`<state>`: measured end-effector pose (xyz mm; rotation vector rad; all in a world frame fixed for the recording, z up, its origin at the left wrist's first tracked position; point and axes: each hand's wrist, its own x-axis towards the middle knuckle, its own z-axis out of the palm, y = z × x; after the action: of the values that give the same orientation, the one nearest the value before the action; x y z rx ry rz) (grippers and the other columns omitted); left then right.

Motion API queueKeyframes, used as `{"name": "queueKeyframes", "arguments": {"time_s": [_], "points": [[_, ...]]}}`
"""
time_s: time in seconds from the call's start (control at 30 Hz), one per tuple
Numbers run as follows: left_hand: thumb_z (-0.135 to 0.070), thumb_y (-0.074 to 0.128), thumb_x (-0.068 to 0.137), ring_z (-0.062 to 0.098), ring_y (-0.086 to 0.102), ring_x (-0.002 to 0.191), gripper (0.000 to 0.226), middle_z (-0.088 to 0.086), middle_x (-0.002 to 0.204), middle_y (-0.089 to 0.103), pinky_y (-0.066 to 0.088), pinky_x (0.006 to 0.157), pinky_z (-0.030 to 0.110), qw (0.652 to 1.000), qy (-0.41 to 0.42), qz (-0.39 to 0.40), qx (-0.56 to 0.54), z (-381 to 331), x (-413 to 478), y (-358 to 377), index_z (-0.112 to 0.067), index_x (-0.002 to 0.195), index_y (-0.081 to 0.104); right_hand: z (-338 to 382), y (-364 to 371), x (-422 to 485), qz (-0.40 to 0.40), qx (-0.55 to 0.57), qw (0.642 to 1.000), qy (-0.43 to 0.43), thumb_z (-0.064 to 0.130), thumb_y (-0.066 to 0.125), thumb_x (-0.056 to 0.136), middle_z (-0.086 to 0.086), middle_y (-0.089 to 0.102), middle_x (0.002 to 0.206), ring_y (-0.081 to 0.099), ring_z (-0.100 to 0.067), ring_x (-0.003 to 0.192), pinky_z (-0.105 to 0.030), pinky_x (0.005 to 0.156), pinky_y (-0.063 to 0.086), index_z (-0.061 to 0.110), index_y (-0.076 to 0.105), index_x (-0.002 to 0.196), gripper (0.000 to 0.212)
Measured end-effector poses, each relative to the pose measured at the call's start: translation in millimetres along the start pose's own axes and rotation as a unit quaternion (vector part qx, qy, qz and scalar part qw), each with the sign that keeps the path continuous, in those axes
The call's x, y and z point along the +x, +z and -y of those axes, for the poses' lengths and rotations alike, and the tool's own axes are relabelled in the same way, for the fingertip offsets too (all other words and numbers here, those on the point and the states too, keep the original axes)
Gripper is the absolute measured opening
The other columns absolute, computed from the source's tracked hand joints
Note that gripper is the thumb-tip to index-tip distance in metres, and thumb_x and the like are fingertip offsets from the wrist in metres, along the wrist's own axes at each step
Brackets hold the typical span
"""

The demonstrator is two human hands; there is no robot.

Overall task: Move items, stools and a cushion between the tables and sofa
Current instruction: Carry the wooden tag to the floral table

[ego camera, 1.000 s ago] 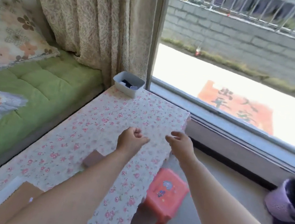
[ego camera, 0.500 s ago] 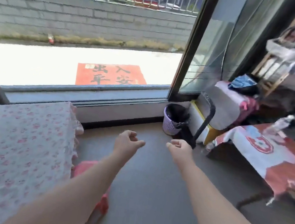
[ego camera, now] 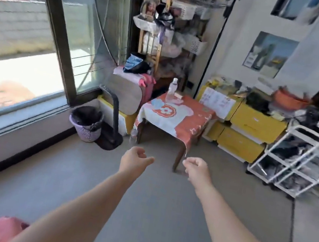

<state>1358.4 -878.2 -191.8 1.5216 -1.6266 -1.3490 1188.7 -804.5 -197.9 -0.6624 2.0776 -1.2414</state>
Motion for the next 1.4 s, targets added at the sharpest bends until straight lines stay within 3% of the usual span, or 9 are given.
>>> {"name": "queueKeyframes", "arguments": {"time_s": [0.13, 0.27, 0.43, 0.63, 0.8, 1.03, 1.17, 1.27, 1.4], "points": [[-0.027, 0.074, 0.077, 0.019, 0.060, 0.098, 0.051, 0.005, 0.111, 0.065, 0.046, 0.088, 0.028, 0.999, 0.022, 0.037, 0.025, -20.4, 3.8, 44.1, -0.010, 0.122, 0.058, -8.7, -39.0, 11.0, -0.037, 0.019, 0.999, 0.014, 0.017, 0.060, 0.084, -0.004, 0.061, 0.092, 0.057, -0.020, 0.086, -0.030, 0.073, 0.041, 0.016, 0.059, 0.093, 0.008], [-0.027, 0.071, 0.079, 0.022, 0.060, 0.106, 0.052, 0.005, 0.114, 0.064, 0.047, 0.096, 0.034, 0.997, 0.024, 0.066, 0.040, -37.4, 24.3, 78.6, -0.009, 0.125, 0.055, -15.9, -60.2, 30.1, -0.051, 0.039, 0.997, 0.032, 0.016, 0.059, 0.086, -0.005, 0.058, 0.092, 0.053, -0.019, 0.086, -0.027, 0.068, 0.040, 0.010, 0.061, 0.106, 0.021], [-0.028, 0.071, 0.078, 0.021, 0.059, 0.106, 0.052, -0.001, 0.107, 0.059, 0.048, 0.097, 0.037, 0.995, 0.031, 0.091, 0.037, -62.6, 69.7, 116.7, -0.012, 0.125, 0.055, -7.9, -80.9, 81.2, -0.073, 0.035, 0.996, 0.036, 0.018, 0.058, 0.087, -0.005, 0.058, 0.093, 0.053, -0.018, 0.082, -0.027, 0.070, 0.042, 0.010, 0.060, 0.108, 0.022], [-0.024, 0.068, 0.078, 0.018, 0.057, 0.093, 0.050, 0.001, 0.105, 0.061, 0.045, 0.076, 0.028, 0.994, 0.031, 0.107, 0.018, -109.1, 163.1, 156.0, -0.011, 0.124, 0.055, 21.4, -97.6, 180.4, -0.096, 0.031, 0.994, 0.042, 0.022, 0.058, 0.087, -0.004, 0.060, 0.101, 0.056, -0.019, 0.097, -0.036, 0.088, 0.046, 0.014, 0.059, 0.110, 0.024], [-0.023, 0.069, 0.080, 0.017, 0.055, 0.093, 0.051, 0.002, 0.107, 0.060, 0.041, 0.079, 0.026, 0.991, 0.041, 0.123, 0.029, -135.9, 216.5, 186.3, -0.009, 0.126, 0.054, 25.1, -111.9, 236.5, -0.112, 0.042, 0.991, 0.052, 0.021, 0.058, 0.088, -0.004, 0.061, 0.105, 0.056, -0.019, 0.098, -0.037, 0.089, 0.046, 0.013, 0.059, 0.113, 0.026], [-0.029, 0.070, 0.081, 0.024, 0.059, 0.106, 0.050, 0.006, 0.114, 0.062, 0.048, 0.096, 0.037, 0.985, 0.020, 0.162, 0.059, -160.6, 274.8, 272.4, -0.008, 0.124, 0.056, 13.5, -152.3, 325.4, -0.128, 0.069, 0.986, 0.077, 0.017, 0.058, 0.087, -0.004, 0.060, 0.105, 0.057, -0.018, 0.095, -0.033, 0.083, 0.044, 0.010, 0.060, 0.113, 0.026], [-0.031, 0.067, 0.081, 0.020, 0.058, 0.097, 0.046, 0.000, 0.105, 0.061, 0.047, 0.083, 0.029, 0.984, 0.032, 0.153, 0.085, -182.7, 307.3, 329.6, -0.012, 0.121, 0.058, 7.2, -182.9, 387.9, -0.119, 0.070, 0.987, 0.077, 0.019, 0.058, 0.087, -0.001, 0.060, 0.102, 0.059, -0.019, 0.095, -0.035, 0.085, 0.046, 0.012, 0.061, 0.111, 0.025], [-0.027, 0.067, 0.079, 0.022, 0.058, 0.095, 0.041, 0.000, 0.101, 0.060, 0.048, 0.083, 0.030, 0.987, 0.025, 0.137, 0.075, -209.8, 331.0, 373.3, -0.012, 0.117, 0.059, 7.7, -213.9, 438.9, -0.100, 0.048, 0.991, 0.069, 0.021, 0.057, 0.088, 0.001, 0.059, 0.105, 0.058, -0.022, 0.105, -0.039, 0.093, 0.047, 0.015, 0.061, 0.109, 0.023], [-0.023, 0.063, 0.081, 0.021, 0.053, 0.088, 0.021, 0.000, 0.089, 0.057, 0.041, 0.078, 0.027, 0.993, -0.007, 0.105, 0.050, -245.1, 358.0, 419.1, -0.013, 0.100, 0.063, 16.4, -259.9, 498.0, -0.055, -0.007, 0.997, 0.054, 0.022, 0.057, 0.088, -0.001, 0.060, 0.103, 0.056, -0.020, 0.100, -0.037, 0.087, 0.046, 0.015, 0.060, 0.112, 0.026]]}}
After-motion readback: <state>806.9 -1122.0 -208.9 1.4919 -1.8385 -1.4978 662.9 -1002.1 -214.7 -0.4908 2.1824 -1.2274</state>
